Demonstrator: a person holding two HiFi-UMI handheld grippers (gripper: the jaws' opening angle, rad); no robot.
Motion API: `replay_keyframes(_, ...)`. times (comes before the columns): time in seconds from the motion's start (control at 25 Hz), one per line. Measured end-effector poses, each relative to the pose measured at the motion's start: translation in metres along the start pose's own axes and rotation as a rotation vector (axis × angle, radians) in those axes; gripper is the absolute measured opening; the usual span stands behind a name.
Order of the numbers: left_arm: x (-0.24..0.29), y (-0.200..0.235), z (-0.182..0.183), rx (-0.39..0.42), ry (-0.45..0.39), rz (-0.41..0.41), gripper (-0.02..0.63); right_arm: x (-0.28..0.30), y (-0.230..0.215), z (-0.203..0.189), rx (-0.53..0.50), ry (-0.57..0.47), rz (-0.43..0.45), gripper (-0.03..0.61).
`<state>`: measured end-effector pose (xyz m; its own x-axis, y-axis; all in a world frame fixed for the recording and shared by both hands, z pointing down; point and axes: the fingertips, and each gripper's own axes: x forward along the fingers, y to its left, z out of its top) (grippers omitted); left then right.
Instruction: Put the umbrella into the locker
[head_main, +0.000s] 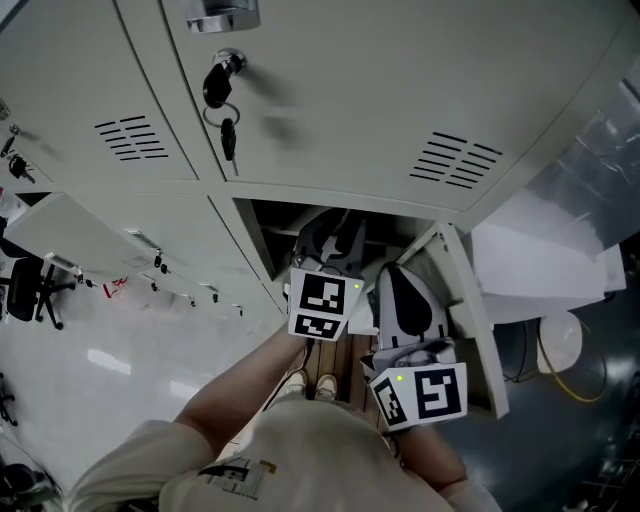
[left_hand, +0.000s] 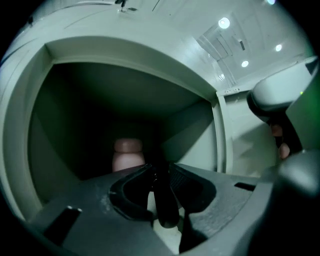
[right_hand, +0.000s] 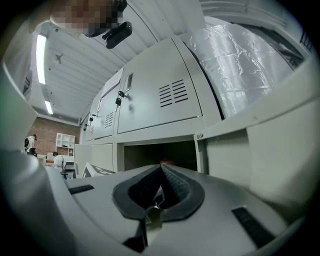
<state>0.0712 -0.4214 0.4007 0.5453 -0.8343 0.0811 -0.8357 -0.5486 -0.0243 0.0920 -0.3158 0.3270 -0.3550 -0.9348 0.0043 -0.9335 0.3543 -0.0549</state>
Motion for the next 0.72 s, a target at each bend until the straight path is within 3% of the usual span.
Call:
replay_keyframes(0.16, -0.022, 0.002, 0.018, 0.015, -0.025, 0.015, 0.091, -0.005, 0.010, 0.009, -0.022, -0.017, 0.019, 0.008)
replay_keyframes(0.4, -0.059, 0.005, 0.047, 0.034, -0.068, 0.035, 0.091, -0.015, 0.017, 0.025, 0.029, -0.038, 0.052, 0.008)
replay_keyframes(0.72, -0.112, -0.001, 0.078, 0.081, -0.106, 0.015, 0.085, -0.033, 0.021, 0.052, -0.002, -0.092, 0.054, 0.008)
